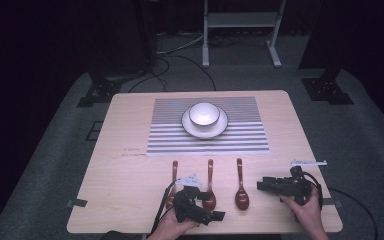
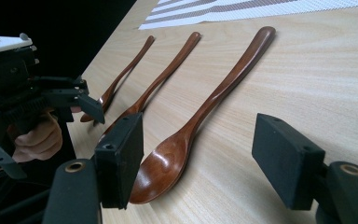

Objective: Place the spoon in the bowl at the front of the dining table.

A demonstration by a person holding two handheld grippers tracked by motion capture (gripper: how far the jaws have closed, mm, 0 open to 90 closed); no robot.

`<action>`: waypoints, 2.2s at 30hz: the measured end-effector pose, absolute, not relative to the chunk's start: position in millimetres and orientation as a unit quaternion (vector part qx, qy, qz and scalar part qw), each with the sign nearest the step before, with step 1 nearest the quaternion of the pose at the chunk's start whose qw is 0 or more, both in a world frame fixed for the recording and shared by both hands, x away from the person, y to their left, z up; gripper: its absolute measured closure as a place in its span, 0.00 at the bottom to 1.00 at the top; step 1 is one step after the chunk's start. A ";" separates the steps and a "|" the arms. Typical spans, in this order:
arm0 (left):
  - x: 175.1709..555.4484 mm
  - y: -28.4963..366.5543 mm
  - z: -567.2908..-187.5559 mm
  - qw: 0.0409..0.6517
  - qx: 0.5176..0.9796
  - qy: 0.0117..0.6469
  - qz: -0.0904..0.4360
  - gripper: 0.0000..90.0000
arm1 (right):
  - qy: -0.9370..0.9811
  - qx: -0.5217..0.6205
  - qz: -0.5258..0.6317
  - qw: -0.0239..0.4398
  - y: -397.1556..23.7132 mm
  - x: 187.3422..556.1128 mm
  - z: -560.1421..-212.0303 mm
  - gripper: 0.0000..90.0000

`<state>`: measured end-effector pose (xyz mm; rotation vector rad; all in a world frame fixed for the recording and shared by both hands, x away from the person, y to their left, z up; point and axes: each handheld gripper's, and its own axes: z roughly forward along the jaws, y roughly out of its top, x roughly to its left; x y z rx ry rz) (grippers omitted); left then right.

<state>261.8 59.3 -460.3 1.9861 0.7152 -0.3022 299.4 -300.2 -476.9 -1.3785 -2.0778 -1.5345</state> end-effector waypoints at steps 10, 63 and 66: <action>260.2 51.8 -470.1 0.450 0.833 0.286 -0.146 0.06 | -0.708 -0.466 -0.520 0.109 -299.2 299.5 -474.0 0.36; 259.9 47.7 -475.1 0.435 0.842 0.281 -0.155 0.06 | -0.826 -0.390 -0.376 0.157 -168.9 389.5 -427.5 0.37; 259.7 47.4 -475.1 0.435 0.841 0.282 -0.156 0.06 | -0.825 -0.395 -0.372 0.157 -167.0 394.0 -430.7 0.40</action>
